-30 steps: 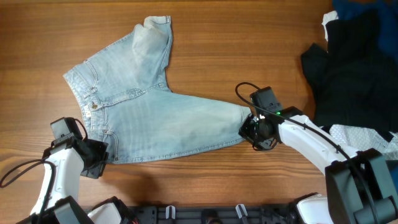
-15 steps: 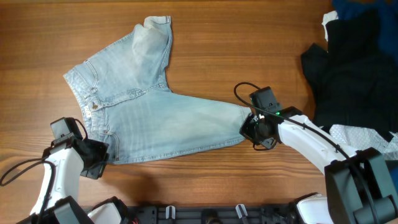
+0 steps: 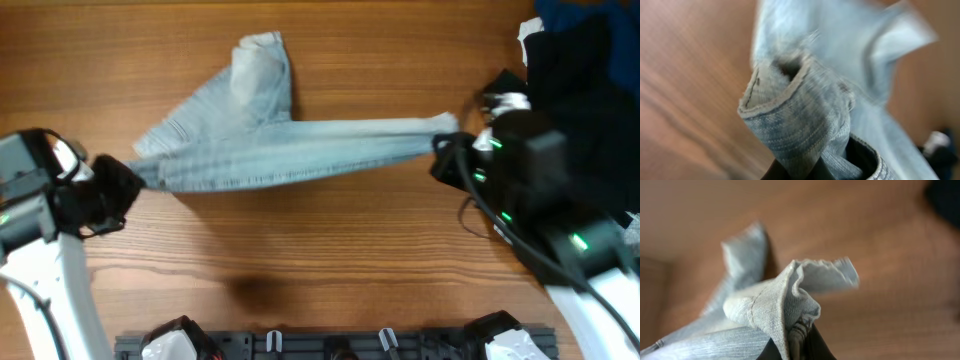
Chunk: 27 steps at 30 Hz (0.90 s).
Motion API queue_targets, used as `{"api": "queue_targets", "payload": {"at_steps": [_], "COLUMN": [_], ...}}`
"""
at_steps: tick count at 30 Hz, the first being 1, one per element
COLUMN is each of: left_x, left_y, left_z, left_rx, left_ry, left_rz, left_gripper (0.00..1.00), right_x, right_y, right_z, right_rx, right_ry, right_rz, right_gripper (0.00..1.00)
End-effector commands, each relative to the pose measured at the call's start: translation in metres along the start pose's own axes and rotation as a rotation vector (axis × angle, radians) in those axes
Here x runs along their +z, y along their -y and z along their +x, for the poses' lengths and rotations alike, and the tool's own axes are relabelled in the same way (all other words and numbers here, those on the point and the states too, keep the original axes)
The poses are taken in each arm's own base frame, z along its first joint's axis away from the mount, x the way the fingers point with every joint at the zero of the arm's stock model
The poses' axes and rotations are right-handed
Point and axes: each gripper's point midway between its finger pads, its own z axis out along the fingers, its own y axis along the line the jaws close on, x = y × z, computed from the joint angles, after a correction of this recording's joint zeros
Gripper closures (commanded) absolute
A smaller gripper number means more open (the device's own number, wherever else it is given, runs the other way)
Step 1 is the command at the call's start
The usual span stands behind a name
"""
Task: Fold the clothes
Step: 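Lift the shorts with both grippers and stretch them apart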
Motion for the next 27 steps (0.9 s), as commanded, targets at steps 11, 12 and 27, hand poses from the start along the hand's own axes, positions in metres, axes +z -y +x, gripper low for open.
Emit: {"api": "queue_targets", "payload": {"at_steps": [11,12,27], "left_x": [-0.188,-0.191,-0.084], "left_y": [0.108,0.109,0.150], "left_z": [-0.003,-0.002,-0.035], "left_rx": [0.331,0.338,0.393], "left_ry": [0.485,0.499,0.185], "left_rz": [0.400,0.407,0.413], "left_gripper": [0.96,0.96,0.96], "right_x": [-0.154,-0.163,-0.019], "right_y": [-0.006,-0.006,-0.004], "right_z": [-0.108,-0.114,-0.114], "right_rx": [-0.073,-0.064,-0.202], "right_ry": [0.556,0.590,0.313], "right_rz": [0.039,0.044,0.264], "right_gripper": [0.96,0.96,0.96]}}
